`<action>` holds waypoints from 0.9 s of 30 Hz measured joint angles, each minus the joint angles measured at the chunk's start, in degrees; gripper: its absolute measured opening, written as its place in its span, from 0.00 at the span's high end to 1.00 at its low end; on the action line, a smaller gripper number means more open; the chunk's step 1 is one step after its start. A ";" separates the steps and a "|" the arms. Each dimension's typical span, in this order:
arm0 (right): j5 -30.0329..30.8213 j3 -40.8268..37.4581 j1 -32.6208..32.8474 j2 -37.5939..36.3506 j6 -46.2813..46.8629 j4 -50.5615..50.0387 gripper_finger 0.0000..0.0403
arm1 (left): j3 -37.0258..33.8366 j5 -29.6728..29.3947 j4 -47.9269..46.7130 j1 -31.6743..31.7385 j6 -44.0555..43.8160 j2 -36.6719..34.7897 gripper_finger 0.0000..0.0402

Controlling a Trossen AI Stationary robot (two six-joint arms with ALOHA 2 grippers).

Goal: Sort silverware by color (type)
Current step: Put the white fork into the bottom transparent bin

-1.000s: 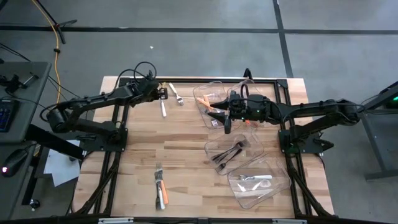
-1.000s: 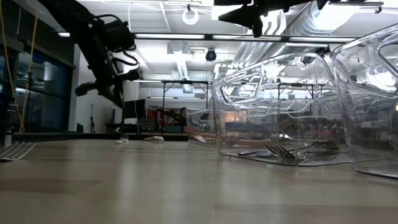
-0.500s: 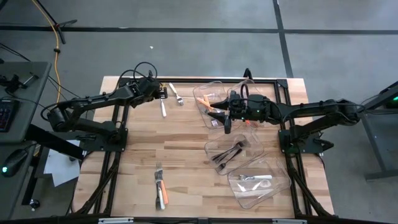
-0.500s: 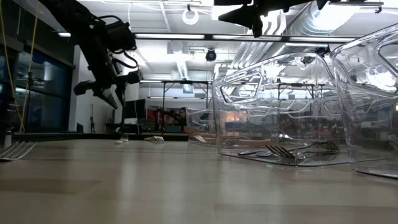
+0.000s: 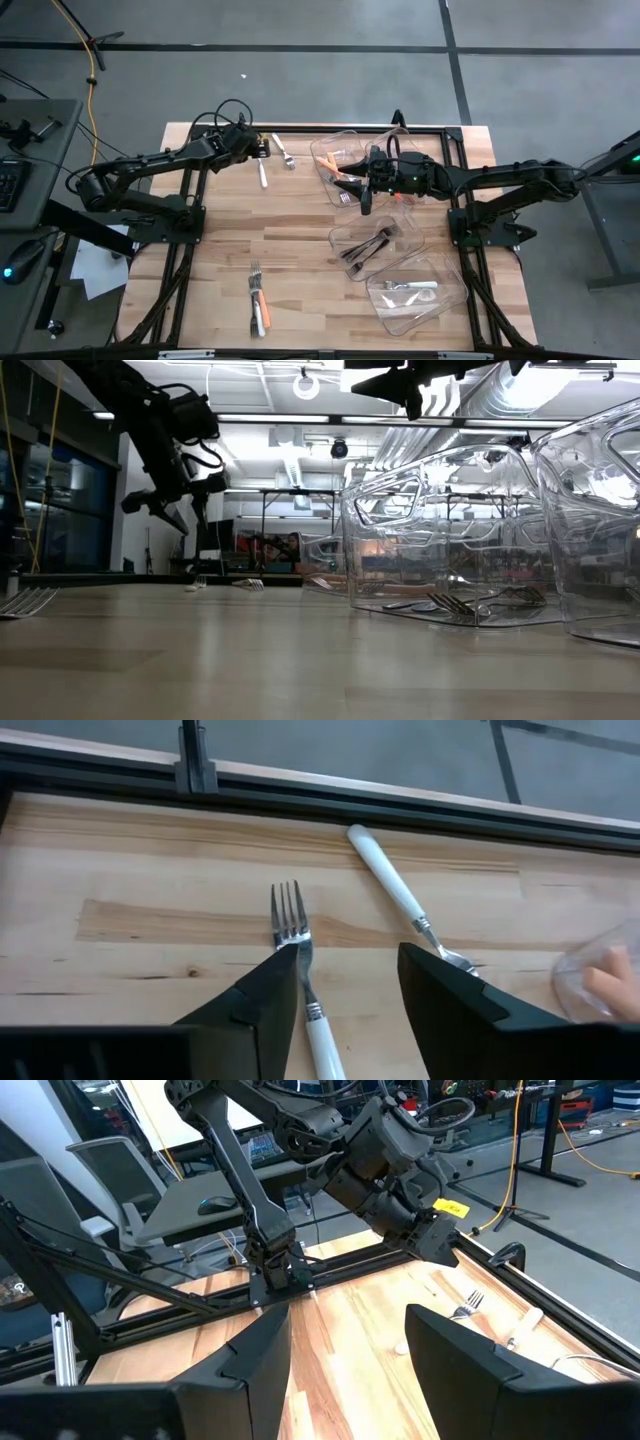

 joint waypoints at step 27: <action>-0.02 0.00 0.00 -0.01 0.00 -1.26 0.55 | 0.09 5.27 4.96 1.20 -4.50 19.66 0.59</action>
